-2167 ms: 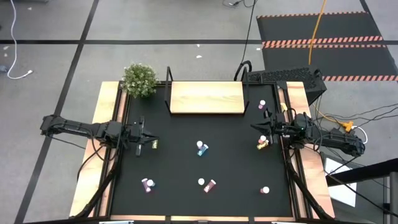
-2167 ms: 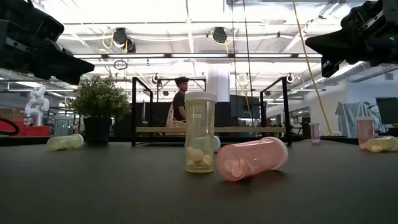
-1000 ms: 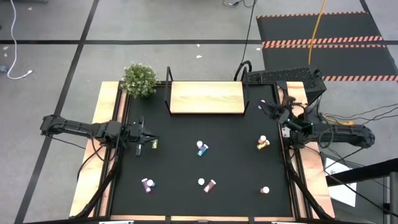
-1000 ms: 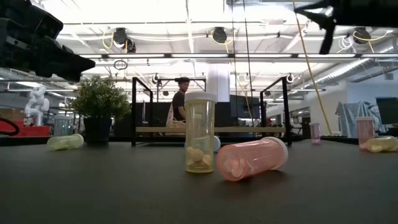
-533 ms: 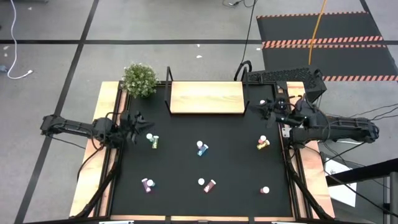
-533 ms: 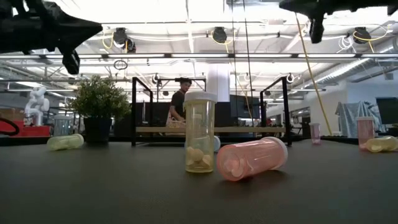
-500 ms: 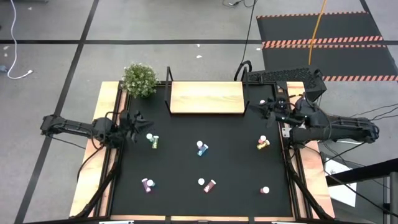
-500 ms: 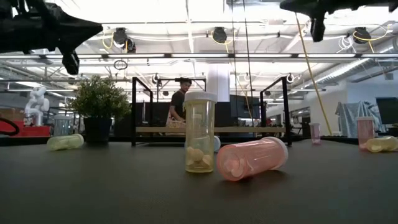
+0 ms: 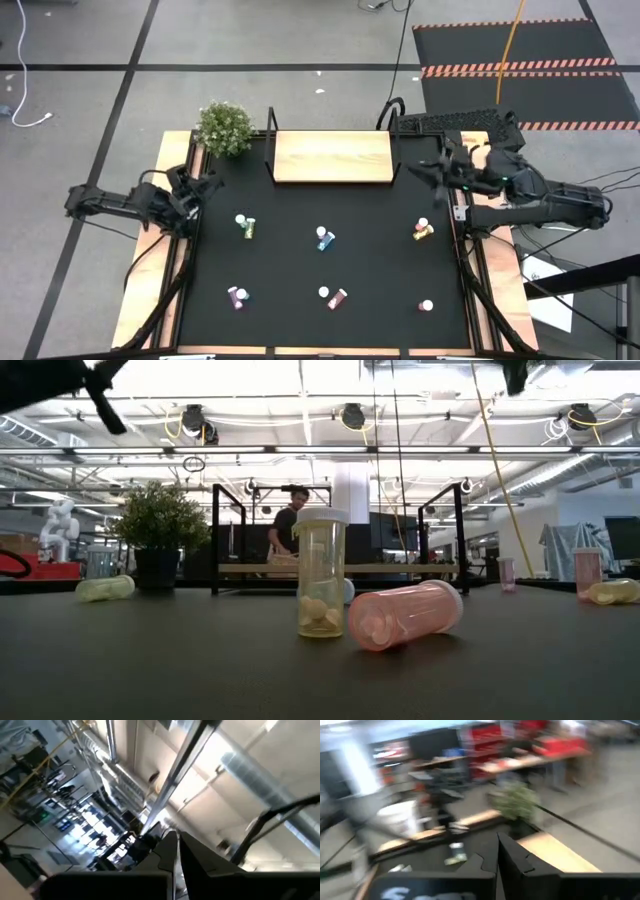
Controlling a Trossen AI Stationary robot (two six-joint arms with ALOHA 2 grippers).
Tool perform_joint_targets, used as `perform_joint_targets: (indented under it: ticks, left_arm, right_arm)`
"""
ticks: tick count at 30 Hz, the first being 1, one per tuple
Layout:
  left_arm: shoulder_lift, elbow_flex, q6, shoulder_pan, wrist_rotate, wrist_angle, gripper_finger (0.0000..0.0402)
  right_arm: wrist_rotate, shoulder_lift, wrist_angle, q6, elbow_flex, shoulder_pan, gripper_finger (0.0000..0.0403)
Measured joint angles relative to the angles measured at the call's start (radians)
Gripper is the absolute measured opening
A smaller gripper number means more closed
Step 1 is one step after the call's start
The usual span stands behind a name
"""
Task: Pick and place medicine bottles onto shelf by color
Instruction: Put the top left blue pill bottle on the shelf
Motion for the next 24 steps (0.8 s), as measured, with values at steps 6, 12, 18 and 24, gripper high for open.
perform_joint_targets:
  ticks: [6,12,18,24]
  left_arm:
    - [0.1,0.322,0.099,0.004,-0.047,-0.568,0.0021]
    - [0.291,0.683,0.036,0.016,-0.04,-1.281,0.0021]
    - [0.451,0.887,0.035,0.016,0.001,-1.626,0.0021]
    - [0.538,0.935,0.07,0.02,0.011,-1.768,0.0021]
  right_arm:
    - [0.003,0.156,0.008,0.07,0.0,0.019,0.0]
    - [0.012,0.294,0.102,0.147,0.0,0.03,0.0]
    - [0.129,0.354,0.008,0.317,0.0,0.089,0.0]
    - [0.074,0.398,0.154,0.199,0.0,0.149,0.0]
